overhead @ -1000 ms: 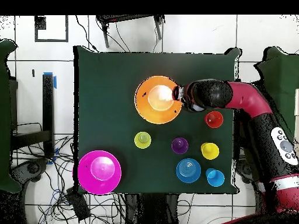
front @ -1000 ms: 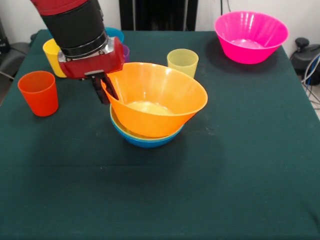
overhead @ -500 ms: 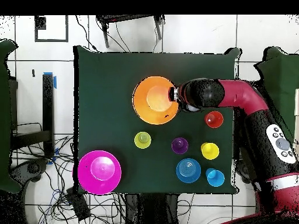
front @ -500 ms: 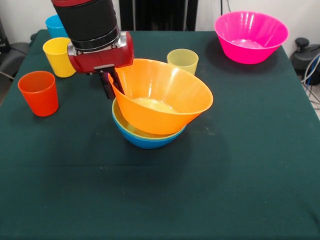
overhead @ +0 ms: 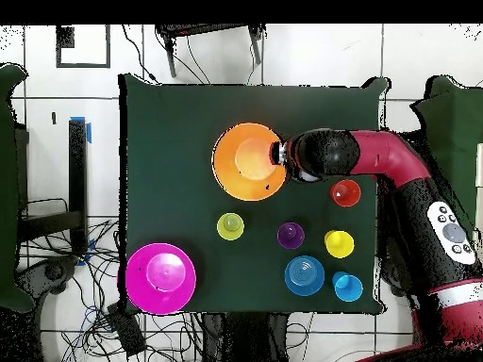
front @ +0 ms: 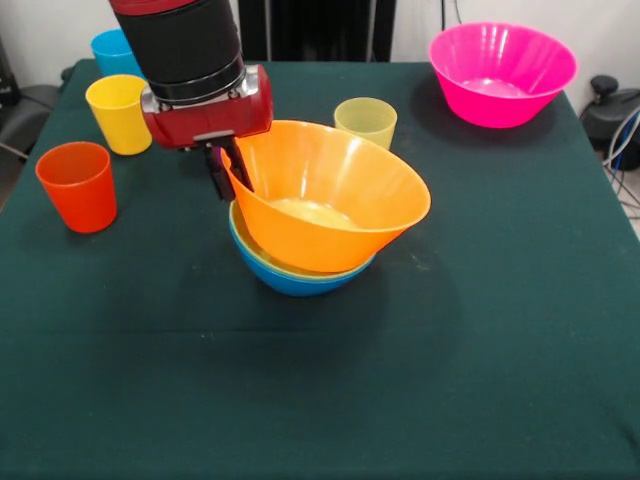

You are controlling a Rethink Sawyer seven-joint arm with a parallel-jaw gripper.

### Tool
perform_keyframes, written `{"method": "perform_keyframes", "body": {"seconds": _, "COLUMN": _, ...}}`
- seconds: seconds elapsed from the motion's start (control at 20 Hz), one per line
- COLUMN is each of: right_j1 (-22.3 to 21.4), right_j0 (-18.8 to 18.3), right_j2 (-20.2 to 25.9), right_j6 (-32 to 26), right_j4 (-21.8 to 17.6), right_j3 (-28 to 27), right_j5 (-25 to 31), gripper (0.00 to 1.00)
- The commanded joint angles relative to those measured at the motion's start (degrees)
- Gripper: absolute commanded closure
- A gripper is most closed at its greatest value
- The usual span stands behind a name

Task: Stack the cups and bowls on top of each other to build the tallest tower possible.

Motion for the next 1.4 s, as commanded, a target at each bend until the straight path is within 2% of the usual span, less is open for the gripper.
{"method": "perform_keyframes", "body": {"seconds": 0.05, "right_j1": 4.18, "right_j0": 2.36, "right_j2": -2.90, "right_j6": -7.48, "right_j4": -2.90, "right_j3": 0.69, "right_j5": -2.61, "gripper": 1.00}}
{"method": "perform_keyframes", "body": {"seconds": 0.5, "right_j1": 5.34, "right_j0": 2.93, "right_j2": -2.91, "right_j6": -6.77, "right_j4": -3.11, "right_j3": -1.02, "right_j5": -3.73, "gripper": 1.00}}
{"method": "perform_keyframes", "body": {"seconds": 0.7, "right_j1": 4.93, "right_j0": 2.83, "right_j2": -2.90, "right_j6": -7.68, "right_j4": -4.67, "right_j3": -1.17, "right_j5": -5.30, "gripper": 1.00}}
{"method": "perform_keyframes", "body": {"seconds": 0.75, "right_j1": 4.83, "right_j0": 2.80, "right_j2": -2.85, "right_j6": -8.15, "right_j4": -5.15, "right_j3": -1.14, "right_j5": -5.73, "gripper": 0.00}}
{"method": "perform_keyframes", "body": {"seconds": 0.9, "right_j1": 5.64, "right_j0": 2.54, "right_j2": -2.23, "right_j6": -9.39, "right_j4": -4.85, "right_j3": -1.48, "right_j5": -6.05, "gripper": 0.00}}
{"method": "perform_keyframes", "body": {"seconds": 1.15, "right_j1": 4.51, "right_j0": 3.14, "right_j2": -2.30, "right_j6": -8.40, "right_j4": -5.01, "right_j3": -1.83, "right_j5": -7.81, "gripper": 0.00}}
{"method": "perform_keyframes", "body": {"seconds": 1.4, "right_j1": 4.16, "right_j0": 3.98, "right_j2": -3.08, "right_j6": -7.09, "right_j4": -3.80, "right_j3": -1.37, "right_j5": -6.51, "gripper": 0.00}}
